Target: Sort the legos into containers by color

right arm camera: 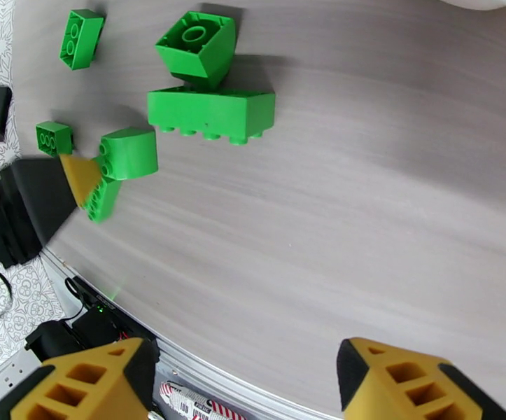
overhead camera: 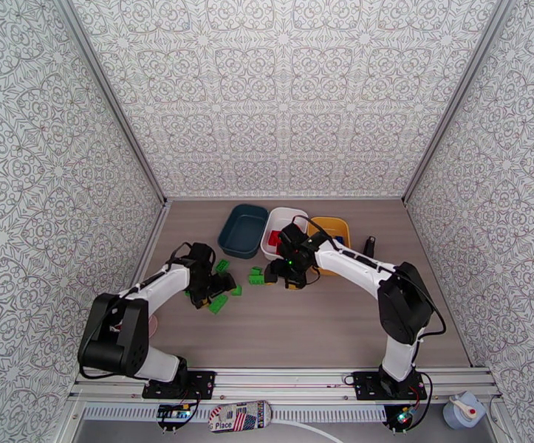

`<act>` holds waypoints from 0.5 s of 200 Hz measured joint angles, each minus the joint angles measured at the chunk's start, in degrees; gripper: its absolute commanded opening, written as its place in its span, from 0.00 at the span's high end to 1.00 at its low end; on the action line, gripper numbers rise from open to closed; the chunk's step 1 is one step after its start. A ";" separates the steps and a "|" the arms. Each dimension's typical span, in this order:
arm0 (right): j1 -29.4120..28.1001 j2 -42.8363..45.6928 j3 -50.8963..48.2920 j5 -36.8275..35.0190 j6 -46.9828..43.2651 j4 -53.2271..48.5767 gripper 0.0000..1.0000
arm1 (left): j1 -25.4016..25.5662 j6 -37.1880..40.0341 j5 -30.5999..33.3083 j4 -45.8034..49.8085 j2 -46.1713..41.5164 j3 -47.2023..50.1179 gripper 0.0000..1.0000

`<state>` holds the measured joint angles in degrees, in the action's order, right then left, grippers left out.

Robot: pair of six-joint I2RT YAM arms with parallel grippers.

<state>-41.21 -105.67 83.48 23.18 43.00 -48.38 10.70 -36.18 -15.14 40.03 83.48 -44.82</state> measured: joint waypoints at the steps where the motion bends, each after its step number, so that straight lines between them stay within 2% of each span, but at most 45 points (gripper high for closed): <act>1: 0.00 0.00 0.00 -0.02 0.02 0.00 0.27 | 0.09 -0.04 -0.07 -0.02 -0.13 0.13 0.08; 50: 0.00 0.00 0.02 -0.02 0.15 0.13 0.27 | 3.30 -3.34 -0.50 -0.13 -8.13 6.21 0.11; 71: 0.00 0.00 0.02 0.00 0.15 0.13 0.28 | 3.91 -4.28 1.42 0.61 -7.61 6.08 0.16; 100: 0.00 0.00 0.02 0.00 0.13 0.13 0.30 | 4.85 -4.11 5.27 3.74 -2.69 2.49 0.23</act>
<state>-41.21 -105.67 83.50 23.18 43.13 -48.25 15.55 -40.29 -9.87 43.77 80.79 -42.33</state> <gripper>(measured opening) 0.713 0.804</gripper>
